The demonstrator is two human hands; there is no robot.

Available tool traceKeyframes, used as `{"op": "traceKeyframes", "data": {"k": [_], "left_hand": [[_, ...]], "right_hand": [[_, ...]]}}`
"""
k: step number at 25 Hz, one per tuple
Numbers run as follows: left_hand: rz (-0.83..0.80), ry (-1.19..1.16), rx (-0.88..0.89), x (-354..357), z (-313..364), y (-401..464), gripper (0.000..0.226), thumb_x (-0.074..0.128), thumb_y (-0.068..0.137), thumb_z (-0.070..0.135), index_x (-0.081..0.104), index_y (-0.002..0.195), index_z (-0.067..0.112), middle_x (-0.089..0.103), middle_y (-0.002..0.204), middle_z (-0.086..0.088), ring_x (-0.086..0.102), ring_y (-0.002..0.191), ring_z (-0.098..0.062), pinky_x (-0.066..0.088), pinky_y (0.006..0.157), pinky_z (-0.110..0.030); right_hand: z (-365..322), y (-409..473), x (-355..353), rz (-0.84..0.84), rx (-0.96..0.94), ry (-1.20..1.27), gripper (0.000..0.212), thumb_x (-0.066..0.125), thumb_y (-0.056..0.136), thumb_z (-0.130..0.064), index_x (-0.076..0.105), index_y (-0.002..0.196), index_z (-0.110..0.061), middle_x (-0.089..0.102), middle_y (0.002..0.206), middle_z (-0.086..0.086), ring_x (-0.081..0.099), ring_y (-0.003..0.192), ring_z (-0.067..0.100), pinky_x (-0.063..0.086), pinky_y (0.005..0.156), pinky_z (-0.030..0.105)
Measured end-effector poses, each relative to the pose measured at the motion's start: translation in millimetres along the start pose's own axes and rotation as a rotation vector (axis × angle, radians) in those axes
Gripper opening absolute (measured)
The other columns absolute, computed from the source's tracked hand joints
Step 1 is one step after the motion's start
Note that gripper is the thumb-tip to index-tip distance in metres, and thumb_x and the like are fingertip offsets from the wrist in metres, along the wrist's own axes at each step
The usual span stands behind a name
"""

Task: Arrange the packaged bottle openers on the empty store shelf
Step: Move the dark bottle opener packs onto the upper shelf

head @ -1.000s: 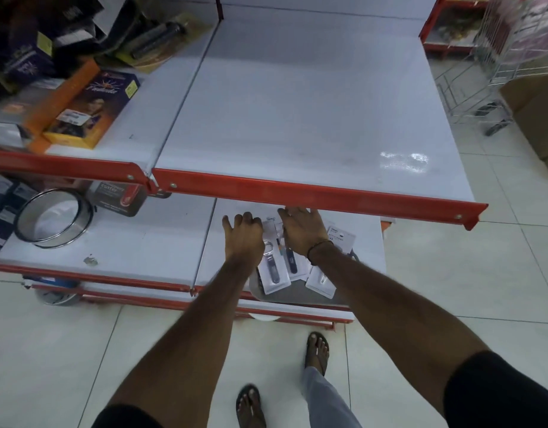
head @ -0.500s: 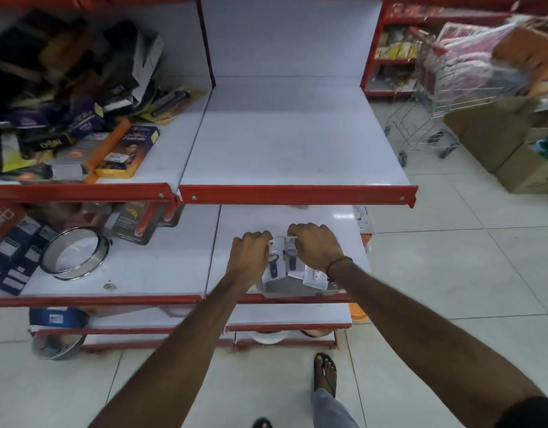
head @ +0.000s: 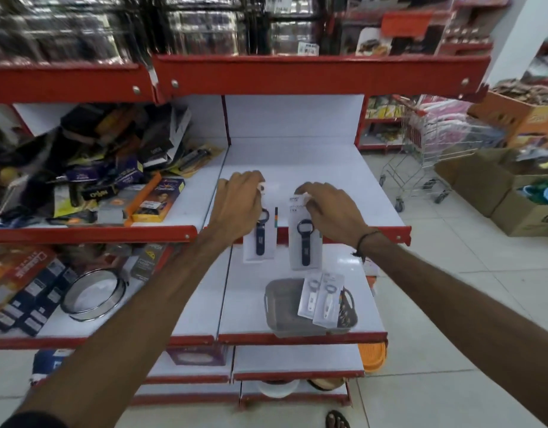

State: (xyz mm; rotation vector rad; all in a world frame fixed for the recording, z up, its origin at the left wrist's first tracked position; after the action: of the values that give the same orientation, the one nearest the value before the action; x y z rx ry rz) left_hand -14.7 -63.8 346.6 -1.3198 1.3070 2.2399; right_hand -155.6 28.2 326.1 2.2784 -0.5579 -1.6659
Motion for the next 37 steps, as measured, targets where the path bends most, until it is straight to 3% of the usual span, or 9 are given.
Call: {"op": "traceKeyframes", "data": {"k": [5,9,14,17,22,30,33,35,37], "left_hand": [[0.048,0.021,-0.082,-3.7,-37.6,66.0,0.019,0.047,0.087,0.002,0.063,0.096,0.005,0.072,0.092,-0.015,0.065,0.085,-0.036,0.045,0.076,-0.040],[0.010,-0.020,-0.134,17.9,-60.7,97.4,0.018,0.046,0.089,0.004,0.062,0.096,0.004,0.072,0.092,-0.017,0.065,0.083,-0.037,0.041,0.069,-0.036],[-0.143,-0.064,-0.205,73.1,-84.4,105.8,0.016,0.044,0.086,0.004,0.057,0.087,0.014,0.073,0.093,-0.009,0.067,0.088,-0.033,0.047,0.086,-0.043],[-0.226,-0.032,-0.234,99.4,-97.3,97.3,0.025,0.044,0.091,0.007,0.063,0.105,0.014,0.072,0.108,-0.009,0.062,0.106,-0.032,0.037,0.095,-0.046],[-0.438,0.148,-0.199,127.2,-107.7,79.5,0.039,0.042,0.097,0.015,0.058,0.132,0.022,0.057,0.130,-0.009,0.048,0.124,-0.030,0.028,0.106,-0.051],[-0.721,0.298,-0.204,154.4,-104.0,50.0,0.052,0.046,0.098,0.022,0.040,0.149,0.027,0.037,0.155,-0.004,0.030,0.143,-0.027,0.010,0.118,-0.063],[-0.646,0.259,-0.180,142.4,-92.5,39.4,0.055,0.046,0.099,0.032,0.035,0.152,0.025,0.026,0.163,-0.004,0.022,0.149,-0.027,0.009,0.117,-0.064],[-0.416,0.221,-0.111,118.6,-70.5,33.2,0.054,0.048,0.097,0.029,0.039,0.149,0.021,0.028,0.163,-0.008,0.025,0.148,-0.030,0.017,0.117,-0.064],[-0.169,0.167,-0.030,91.4,-36.0,15.7,0.048,0.050,0.095,0.026,0.048,0.143,0.017,0.039,0.156,-0.011,0.034,0.144,-0.032,0.029,0.114,-0.060]], "right_hand": [[13.3,71.1,-20.9,0.040,0.080,0.076,0.026,0.041,0.096,-0.011,0.056,0.117,-0.018,0.067,0.114,0.008,0.059,0.098,0.026,0.043,0.073,0.031],[33.3,112.7,-14.2,0.021,0.178,0.114,0.027,0.040,0.096,-0.014,0.057,0.115,-0.022,0.068,0.117,0.008,0.060,0.092,0.027,0.049,0.073,0.034],[56.0,130.6,31.0,-0.096,0.292,0.103,0.033,0.039,0.093,-0.010,0.059,0.117,-0.022,0.070,0.112,0.007,0.055,0.081,0.024,0.048,0.086,0.037],[67.1,128.9,64.3,-0.193,0.342,0.130,0.035,0.041,0.092,-0.013,0.061,0.118,-0.024,0.070,0.118,0.004,0.060,0.088,0.025,0.043,0.084,0.033],[75.6,130.1,96.8,-0.236,0.311,-0.018,0.042,0.041,0.089,-0.017,0.066,0.120,-0.029,0.065,0.123,0.002,0.056,0.117,0.026,0.039,0.099,0.043],[70.6,110.6,133.7,-0.459,0.234,-0.319,0.042,0.041,0.093,-0.022,0.055,0.133,-0.022,0.050,0.135,0.009,0.045,0.126,0.029,0.031,0.104,0.052],[64.2,98.3,120.4,-0.410,0.228,-0.232,0.048,0.044,0.093,-0.026,0.046,0.140,-0.022,0.050,0.141,0.007,0.044,0.131,0.028,0.032,0.106,0.052],[49.2,82.4,88.4,-0.183,0.147,-0.200,0.049,0.045,0.094,-0.029,0.046,0.142,-0.022,0.053,0.141,0.004,0.048,0.130,0.026,0.036,0.105,0.049],[24.5,45.4,51.4,0.102,-0.002,-0.248,0.041,0.047,0.091,-0.032,0.058,0.129,-0.020,0.064,0.125,0.002,0.057,0.113,0.023,0.041,0.092,0.041]]}}
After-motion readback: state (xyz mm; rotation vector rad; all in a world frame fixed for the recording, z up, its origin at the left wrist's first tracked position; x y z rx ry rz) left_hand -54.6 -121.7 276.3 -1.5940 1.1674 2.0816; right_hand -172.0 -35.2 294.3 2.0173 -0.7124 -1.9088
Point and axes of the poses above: each hand's wrist, its own y-axis towards the middle knuckle, its own x-axis out of the palm, z = x × y, the point moved 9 cm from there along y, towards the middle knuckle
